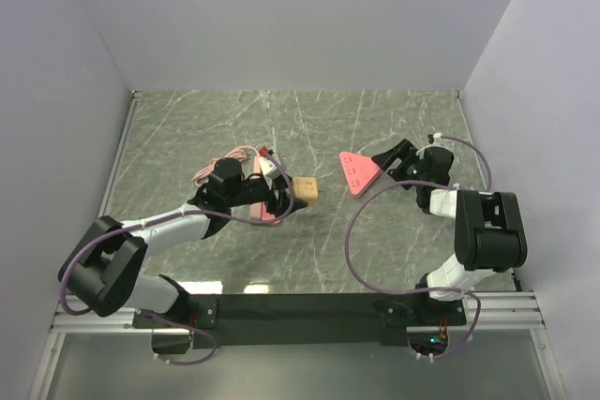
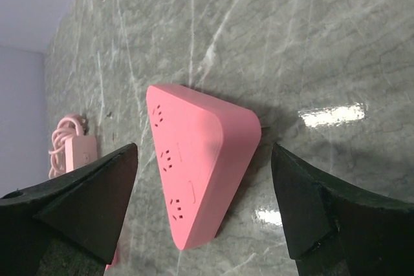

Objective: Insert the plug

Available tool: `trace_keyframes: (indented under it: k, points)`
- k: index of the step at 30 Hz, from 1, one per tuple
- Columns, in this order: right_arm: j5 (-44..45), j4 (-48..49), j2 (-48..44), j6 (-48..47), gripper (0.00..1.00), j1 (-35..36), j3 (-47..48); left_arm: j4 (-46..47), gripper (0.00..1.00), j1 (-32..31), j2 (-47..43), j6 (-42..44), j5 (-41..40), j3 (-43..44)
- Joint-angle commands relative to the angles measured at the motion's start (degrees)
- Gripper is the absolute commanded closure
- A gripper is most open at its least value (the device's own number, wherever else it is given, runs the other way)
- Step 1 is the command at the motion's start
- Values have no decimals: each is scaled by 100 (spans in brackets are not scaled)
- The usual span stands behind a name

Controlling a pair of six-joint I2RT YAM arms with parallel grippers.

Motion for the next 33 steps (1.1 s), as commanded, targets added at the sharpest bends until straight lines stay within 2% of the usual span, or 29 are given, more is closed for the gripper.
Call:
trace_keyframes:
  k: [1, 20, 23, 25, 26, 30, 32, 33]
  points:
    - [165, -67, 113, 147, 11, -8, 260, 226, 100, 20, -287, 135, 44, 61]
    - [403, -691, 1001, 288, 16, 590, 1148, 225, 100, 29, -761, 118, -185, -168]
    - [412, -665, 992, 253, 28, 616, 1148, 313, 100, 38, -735, 118, -194, -221]
    - [333, -656, 1027, 200, 46, 651, 1183, 296, 100, 38, -639, 109, -193, -186]
    - [289, -656, 1053, 191, 46, 669, 1174, 296, 100, 38, -604, 118, -202, -177]
    - [131, -446, 1010, 182, 61, 695, 1051, 305, 100, 47, -559, 118, -229, -185]
    - [69, -332, 966, 174, 65, 704, 903, 357, 100, 47, -577, 100, -264, -212]
    - [43, -227, 904, 174, 70, 704, 867, 375, 100, 47, -594, 92, -273, -247]
